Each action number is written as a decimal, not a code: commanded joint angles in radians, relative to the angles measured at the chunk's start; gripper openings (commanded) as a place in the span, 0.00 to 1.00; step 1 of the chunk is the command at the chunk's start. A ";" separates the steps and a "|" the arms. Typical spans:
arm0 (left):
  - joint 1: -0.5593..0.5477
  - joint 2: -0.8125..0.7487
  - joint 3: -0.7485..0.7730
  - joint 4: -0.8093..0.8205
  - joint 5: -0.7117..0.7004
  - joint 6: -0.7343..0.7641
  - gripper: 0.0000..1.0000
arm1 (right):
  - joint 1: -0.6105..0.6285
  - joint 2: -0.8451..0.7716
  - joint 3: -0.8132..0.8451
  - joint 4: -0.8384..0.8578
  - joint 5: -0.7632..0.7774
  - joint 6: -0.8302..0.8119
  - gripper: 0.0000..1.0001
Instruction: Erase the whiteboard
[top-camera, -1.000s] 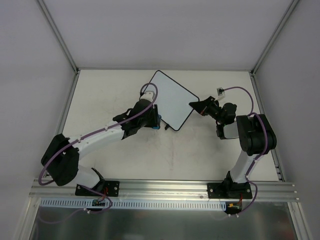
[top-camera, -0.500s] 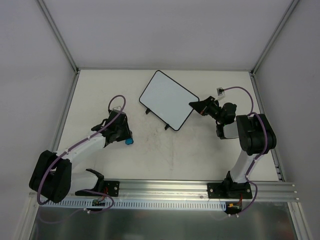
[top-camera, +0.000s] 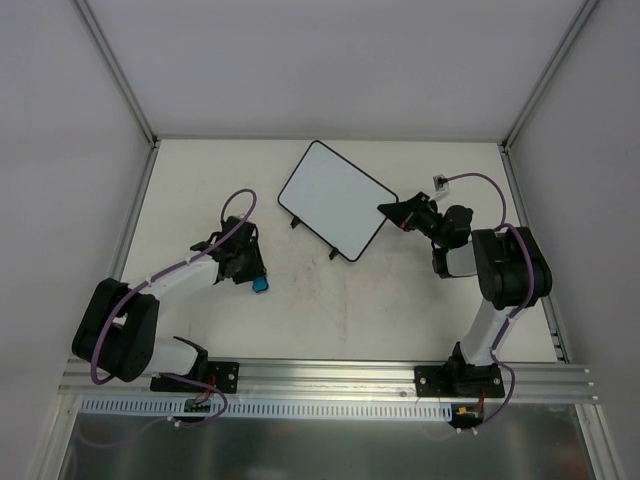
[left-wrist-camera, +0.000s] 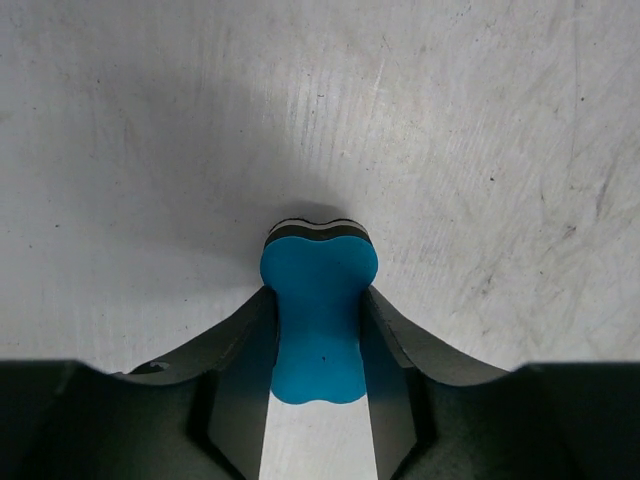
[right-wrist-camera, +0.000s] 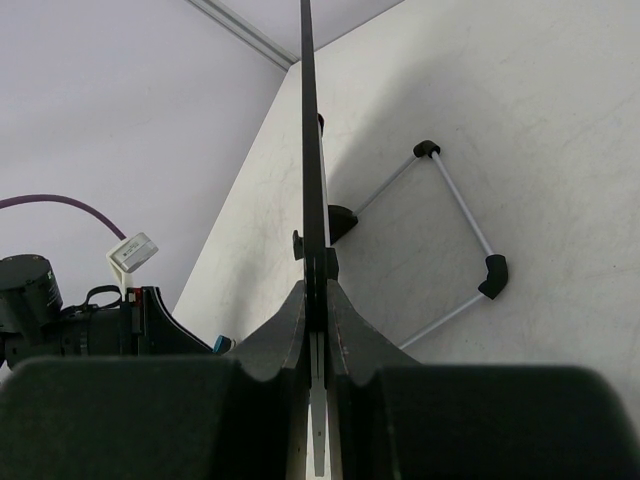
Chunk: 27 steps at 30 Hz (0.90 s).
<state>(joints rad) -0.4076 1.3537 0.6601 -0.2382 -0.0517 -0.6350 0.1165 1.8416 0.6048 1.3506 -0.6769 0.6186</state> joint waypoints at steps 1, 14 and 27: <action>0.012 -0.019 0.021 -0.021 0.013 0.008 0.39 | 0.018 0.013 0.020 0.042 -0.013 -0.013 0.06; 0.012 -0.067 -0.019 -0.012 0.009 -0.008 0.71 | 0.018 0.015 0.021 0.044 -0.015 -0.014 0.06; 0.012 -0.300 -0.195 0.054 -0.028 -0.069 0.99 | 0.018 0.018 0.023 0.045 -0.012 -0.011 0.14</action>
<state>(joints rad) -0.4038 1.0935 0.4931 -0.2157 -0.0624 -0.6720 0.1215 1.8450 0.6060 1.3483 -0.6773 0.6186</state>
